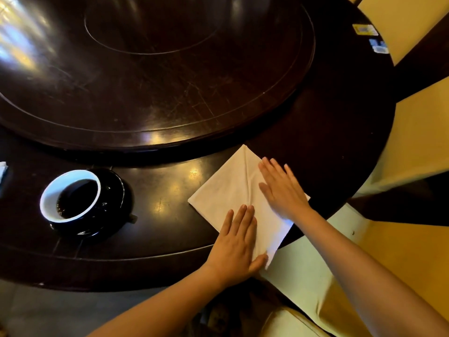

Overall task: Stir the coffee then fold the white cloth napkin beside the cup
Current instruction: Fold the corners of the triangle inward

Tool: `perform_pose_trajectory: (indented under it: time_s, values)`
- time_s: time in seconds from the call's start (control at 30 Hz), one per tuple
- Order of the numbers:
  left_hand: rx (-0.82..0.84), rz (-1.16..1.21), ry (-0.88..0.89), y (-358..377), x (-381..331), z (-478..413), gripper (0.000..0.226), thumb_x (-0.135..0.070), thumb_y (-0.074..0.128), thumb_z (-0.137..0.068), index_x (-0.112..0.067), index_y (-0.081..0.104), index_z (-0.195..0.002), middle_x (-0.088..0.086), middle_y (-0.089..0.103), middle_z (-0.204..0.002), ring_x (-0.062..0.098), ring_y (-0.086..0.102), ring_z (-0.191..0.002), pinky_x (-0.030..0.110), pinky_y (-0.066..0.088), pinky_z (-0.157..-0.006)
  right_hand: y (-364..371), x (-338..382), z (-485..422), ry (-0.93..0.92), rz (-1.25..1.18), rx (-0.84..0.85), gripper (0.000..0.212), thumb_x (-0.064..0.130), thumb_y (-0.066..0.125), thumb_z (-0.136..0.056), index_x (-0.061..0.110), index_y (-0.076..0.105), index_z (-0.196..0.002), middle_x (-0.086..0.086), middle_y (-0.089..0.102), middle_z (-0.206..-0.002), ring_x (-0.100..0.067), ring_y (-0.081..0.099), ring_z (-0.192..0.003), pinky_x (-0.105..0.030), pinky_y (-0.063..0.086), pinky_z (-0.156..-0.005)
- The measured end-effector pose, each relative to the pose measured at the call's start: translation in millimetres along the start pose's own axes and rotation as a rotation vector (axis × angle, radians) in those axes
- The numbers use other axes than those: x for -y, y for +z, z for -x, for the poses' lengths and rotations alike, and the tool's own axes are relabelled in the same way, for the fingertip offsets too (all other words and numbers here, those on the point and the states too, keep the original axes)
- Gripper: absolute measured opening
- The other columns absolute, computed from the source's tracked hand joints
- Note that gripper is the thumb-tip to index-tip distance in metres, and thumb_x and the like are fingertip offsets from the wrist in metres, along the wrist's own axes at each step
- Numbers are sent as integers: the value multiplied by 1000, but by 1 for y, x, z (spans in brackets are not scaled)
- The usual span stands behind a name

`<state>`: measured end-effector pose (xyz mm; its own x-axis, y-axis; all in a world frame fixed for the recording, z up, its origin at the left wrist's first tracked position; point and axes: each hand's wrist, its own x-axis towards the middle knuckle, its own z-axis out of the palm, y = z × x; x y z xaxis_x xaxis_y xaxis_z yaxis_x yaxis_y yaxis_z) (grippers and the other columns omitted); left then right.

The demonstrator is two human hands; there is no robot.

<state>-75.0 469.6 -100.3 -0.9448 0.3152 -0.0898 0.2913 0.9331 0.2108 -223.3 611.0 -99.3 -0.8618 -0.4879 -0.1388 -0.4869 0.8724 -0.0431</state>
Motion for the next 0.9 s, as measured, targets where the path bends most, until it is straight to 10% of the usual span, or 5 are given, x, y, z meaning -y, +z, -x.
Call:
perform_pose_trajectory:
  time_s: [0.43,0.53,0.7,0.9]
  values:
    - [82,-27,34,1,5,5,75,-61,14,-90,-8,22,-143,15,24,-151,31,17,-139,43,4,-110,1,-17,35,-16,36,41,68,58,-12,-85,21,-10,-143,3,-6,-154,-17,-4,-144,-39,0,-116]
    - [75,114,93,-14,12,7,68,-57,12,-91,-17,16,-146,9,9,-155,27,4,-143,44,-2,-118,-8,-35,26,131,-38,18,62,50,12,-95,16,6,-147,-1,7,-158,-18,4,-146,-39,6,-118]
    - [-278,368,-518,-48,56,-2,45,-27,46,-93,-12,39,-134,13,46,-137,28,41,-125,43,33,-104,-26,-38,41,280,-352,-134,28,29,52,-91,6,59,-106,-14,56,-115,-28,49,-105,-32,39,-81]
    - [52,542,-795,-73,93,-13,32,-18,61,-83,-6,55,-112,12,56,-107,23,52,-91,32,44,-76,-40,-50,45,421,-701,224,19,21,59,-88,7,57,-100,-9,57,-96,-23,54,-87,-29,41,-68]
